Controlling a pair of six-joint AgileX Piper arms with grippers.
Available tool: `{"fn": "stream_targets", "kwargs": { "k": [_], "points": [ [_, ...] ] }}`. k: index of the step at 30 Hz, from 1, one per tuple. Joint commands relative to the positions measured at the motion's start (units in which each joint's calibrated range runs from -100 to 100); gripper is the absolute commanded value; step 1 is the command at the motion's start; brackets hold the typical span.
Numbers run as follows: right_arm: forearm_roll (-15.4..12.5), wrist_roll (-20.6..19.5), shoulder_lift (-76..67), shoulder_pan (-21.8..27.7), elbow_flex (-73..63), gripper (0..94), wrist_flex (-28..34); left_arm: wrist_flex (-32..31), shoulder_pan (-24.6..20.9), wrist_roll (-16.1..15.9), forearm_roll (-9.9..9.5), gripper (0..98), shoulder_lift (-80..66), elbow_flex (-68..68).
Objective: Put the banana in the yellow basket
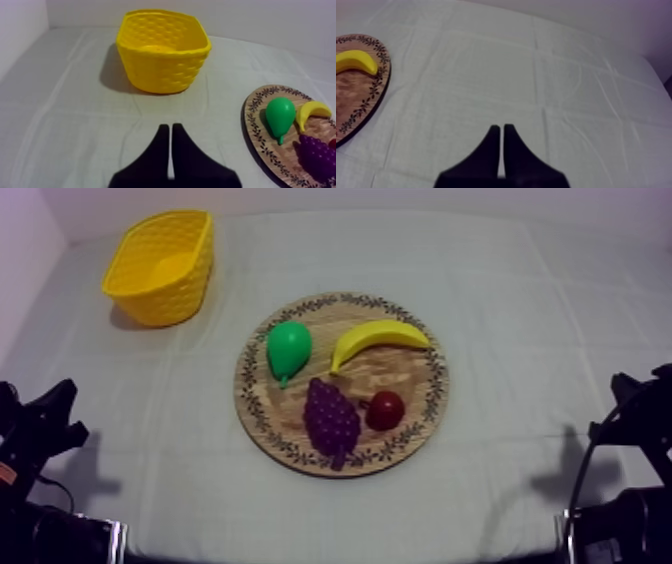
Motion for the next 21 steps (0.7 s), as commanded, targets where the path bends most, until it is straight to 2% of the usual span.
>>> {"fn": "stream_targets", "kwargs": {
  "k": [1, 7, 15, 21],
  "points": [
    [0.0, 0.0, 0.0, 0.0, 0.1, 0.4, 0.0, 0.1, 0.0, 0.1, 0.06, 0.2, 0.0, 0.0],
    [0.0, 0.0, 0.0, 0.0, 0.1, 0.4, 0.0, -0.5, 0.0, -1.8, 1.54, 0.2, 4.1, -3.9],
    [0.0, 0.0, 0.0, 0.0, 0.1, 0.4, 0.0, 0.1, 1.8, -5.7, 2.83, 0.2, 20.7, -23.5],
    [0.0, 0.0, 0.0, 0.0, 0.1, 0.4, 0.0, 3.4, 2.6, -14.1, 8.77, 0.2, 34.4, -39.9]
  ]
}}
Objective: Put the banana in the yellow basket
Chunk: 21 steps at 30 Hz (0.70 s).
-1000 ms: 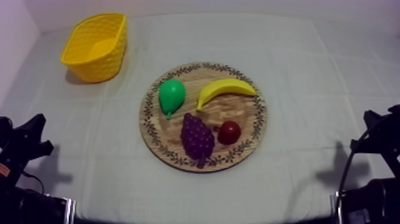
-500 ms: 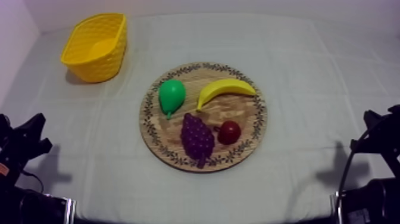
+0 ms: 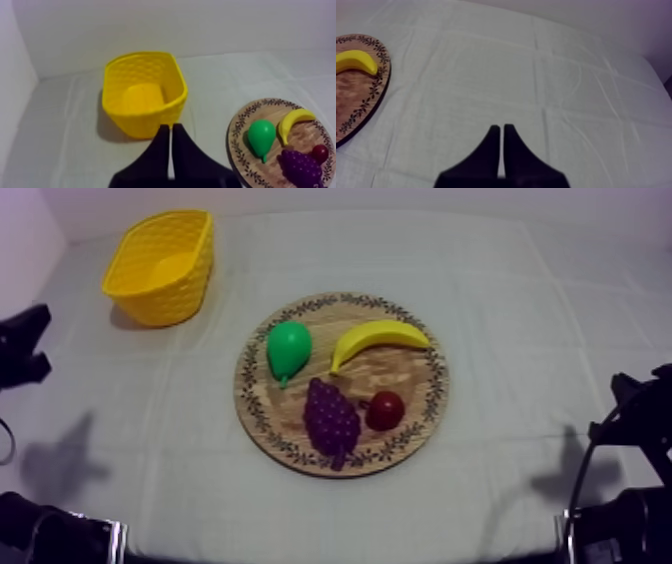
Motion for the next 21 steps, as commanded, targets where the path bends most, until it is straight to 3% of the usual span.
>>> {"fn": "stream_targets", "kwargs": {
  "k": [1, 8, 16, 21],
  "points": [
    [0.0, 0.0, 0.0, 0.0, 0.1, 0.4, 0.0, 1.6, 1.3, -4.6, 1.75, 0.2, 9.1, -12.0],
    [0.0, 0.0, 0.0, 0.0, 0.1, 0.4, 0.0, 1.7, 11.5, -2.4, -3.75, 0.2, 23.3, -25.8],
    [0.0, 0.0, 0.0, 0.0, 0.1, 0.4, 0.0, 3.2, 18.0, -3.7, -4.97, 0.2, 37.4, -38.4],
    [0.0, 0.0, 0.0, 0.0, 0.1, 0.4, 0.0, 4.2, 22.4, -1.9, -8.12, 0.2, 45.3, -44.0]
  ]
}}
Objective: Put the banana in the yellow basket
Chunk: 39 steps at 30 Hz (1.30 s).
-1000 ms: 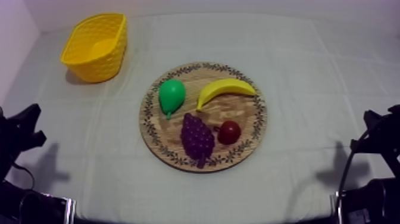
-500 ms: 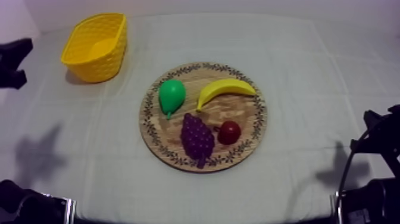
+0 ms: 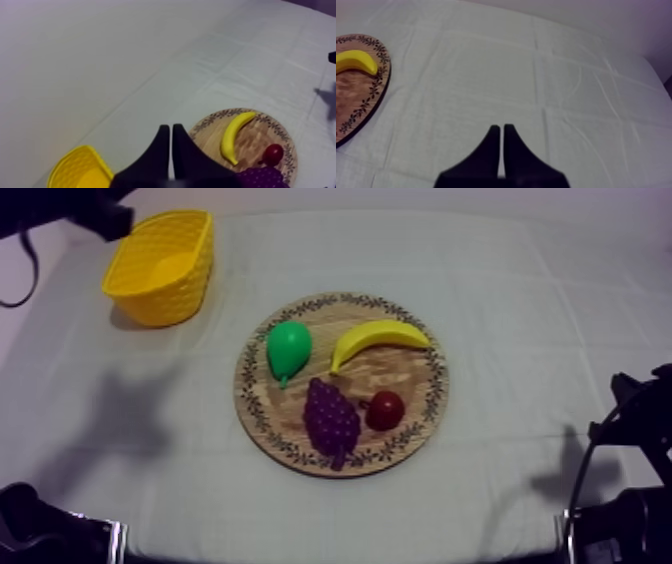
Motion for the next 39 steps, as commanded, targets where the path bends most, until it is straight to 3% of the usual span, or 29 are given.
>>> {"fn": "stream_targets", "kwargs": {
  "k": [1, 5, 11, 31, 33, 36, 39],
  "points": [
    [0.0, 0.0, 0.0, 0.0, 0.1, 0.4, 0.0, 0.4, 2.9, 1.9, -1.9, 0.2, 5.5, -3.2],
    [0.0, 0.0, 0.0, 0.0, 0.1, 0.4, 0.0, 0.6, 5.5, 2.9, -3.51, 0.2, 11.5, -5.5],
    [0.0, 0.0, 0.0, 0.0, 0.1, 0.4, 0.0, 0.1, 7.2, 3.6, -4.1, 0.4, 19.5, -5.7],
    [0.0, 0.0, 0.0, 0.0, 0.1, 0.4, 0.0, 2.6, 9.0, 4.7, -3.97, 3.6, 34.7, -8.0],
    [0.0, 0.0, 0.0, 0.0, 0.1, 0.4, 0.0, 2.4, 9.0, 4.0, -3.26, 17.1, 34.9, -7.9],
    [0.0, 0.0, 0.0, 0.0, 0.1, 0.4, 0.0, 1.1, 8.9, 3.3, -2.36, 46.3, 35.1, -7.5],
    [0.0, 0.0, 0.0, 0.0, 0.1, 0.4, 0.0, 0.6, 8.9, 3.5, -2.19, 66.6, 35.2, -7.2]
  ]
}}
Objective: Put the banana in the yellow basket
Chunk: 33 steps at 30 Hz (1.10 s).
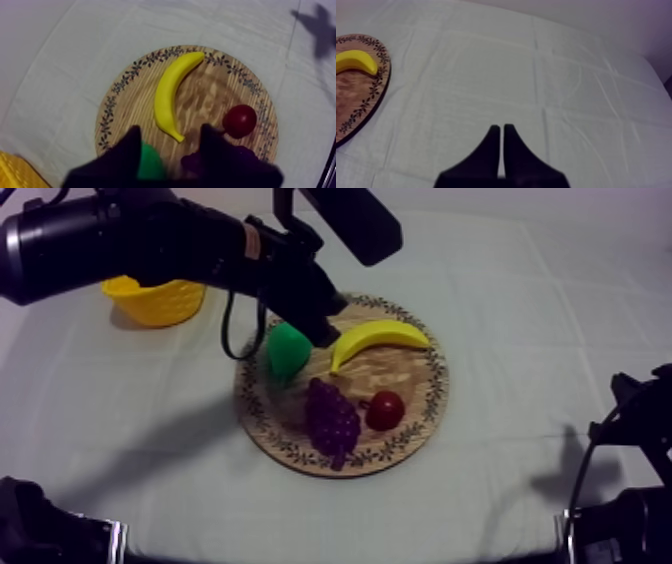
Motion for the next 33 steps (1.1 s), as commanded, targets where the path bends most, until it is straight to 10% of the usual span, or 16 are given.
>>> {"fn": "stream_targets", "kwargs": {
  "k": [1, 17, 33],
  "points": [
    [0.0, 0.0, 0.0, 0.0, 0.1, 0.4, 0.0, 0.2, 0.0, 0.1, 0.03, 70.9, 0.1, 0.1],
    [0.0, 0.0, 0.0, 0.0, 0.1, 0.4, 0.0, 3.2, -0.2, -0.1, 0.93, 68.9, 6.8, -5.8],
    [0.0, 0.0, 0.0, 0.0, 0.1, 0.4, 0.0, 28.3, -1.5, 0.8, 0.45, 67.8, 31.4, -33.3]
  ]
}}
